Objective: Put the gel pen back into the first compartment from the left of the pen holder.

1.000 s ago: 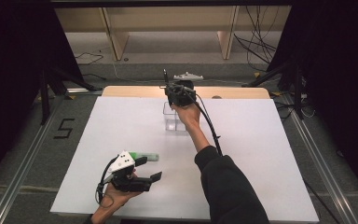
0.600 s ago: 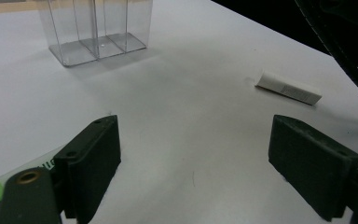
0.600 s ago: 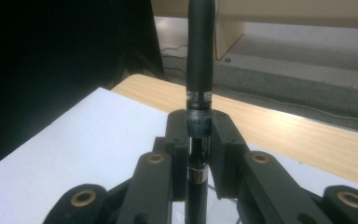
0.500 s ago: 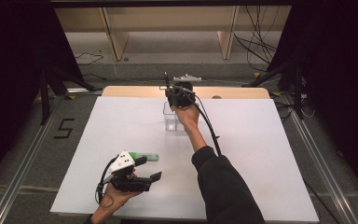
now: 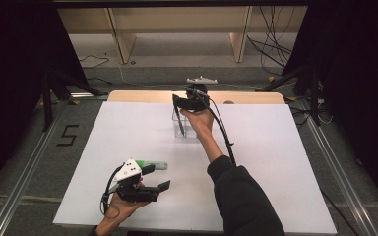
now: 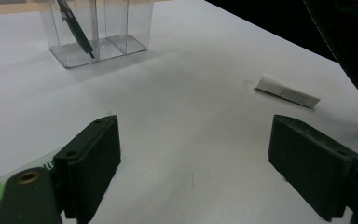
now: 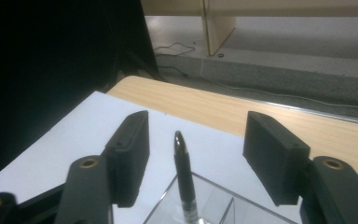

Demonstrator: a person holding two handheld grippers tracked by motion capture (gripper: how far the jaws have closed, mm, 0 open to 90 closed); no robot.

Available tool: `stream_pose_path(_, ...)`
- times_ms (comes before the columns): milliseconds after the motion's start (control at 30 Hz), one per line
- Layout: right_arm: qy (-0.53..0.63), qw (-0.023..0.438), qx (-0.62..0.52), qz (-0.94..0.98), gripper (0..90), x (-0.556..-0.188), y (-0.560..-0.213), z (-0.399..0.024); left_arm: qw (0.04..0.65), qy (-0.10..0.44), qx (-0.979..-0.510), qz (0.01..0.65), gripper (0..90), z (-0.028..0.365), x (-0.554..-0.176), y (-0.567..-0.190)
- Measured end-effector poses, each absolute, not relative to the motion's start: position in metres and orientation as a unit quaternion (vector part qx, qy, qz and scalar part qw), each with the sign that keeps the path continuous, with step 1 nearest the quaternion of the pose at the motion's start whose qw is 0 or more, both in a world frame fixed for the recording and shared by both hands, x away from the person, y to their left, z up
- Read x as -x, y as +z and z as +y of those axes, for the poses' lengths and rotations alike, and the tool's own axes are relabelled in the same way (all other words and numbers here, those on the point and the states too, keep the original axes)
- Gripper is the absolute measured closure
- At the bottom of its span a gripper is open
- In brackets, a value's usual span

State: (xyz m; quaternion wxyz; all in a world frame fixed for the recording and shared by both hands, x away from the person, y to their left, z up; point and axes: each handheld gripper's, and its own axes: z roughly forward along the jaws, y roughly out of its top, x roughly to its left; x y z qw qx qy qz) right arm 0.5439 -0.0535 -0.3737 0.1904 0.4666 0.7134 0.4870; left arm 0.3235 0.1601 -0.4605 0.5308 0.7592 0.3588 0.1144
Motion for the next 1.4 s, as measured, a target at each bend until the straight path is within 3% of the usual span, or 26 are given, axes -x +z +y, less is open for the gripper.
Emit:
stream_pose_path(600,0.484,0.165,-0.410,0.755,29.4,-0.491,-0.361,-0.086,0.527,0.116,-0.760,0.362,16.7,0.160,-0.324,-0.461)
stream_pose_path(767,0.494,0.133,-0.415,0.752,28.7,-0.475,-0.368,-0.105,0.524,0.116,-0.760,0.365,16.7,0.160,-0.325,-0.462)
stream_pose_path(1400,0.494,0.142,-0.404,0.756,28.8,-0.419,-0.382,-0.153,0.522,0.119,-0.758,0.374,16.7,0.162,-0.327,-0.465)
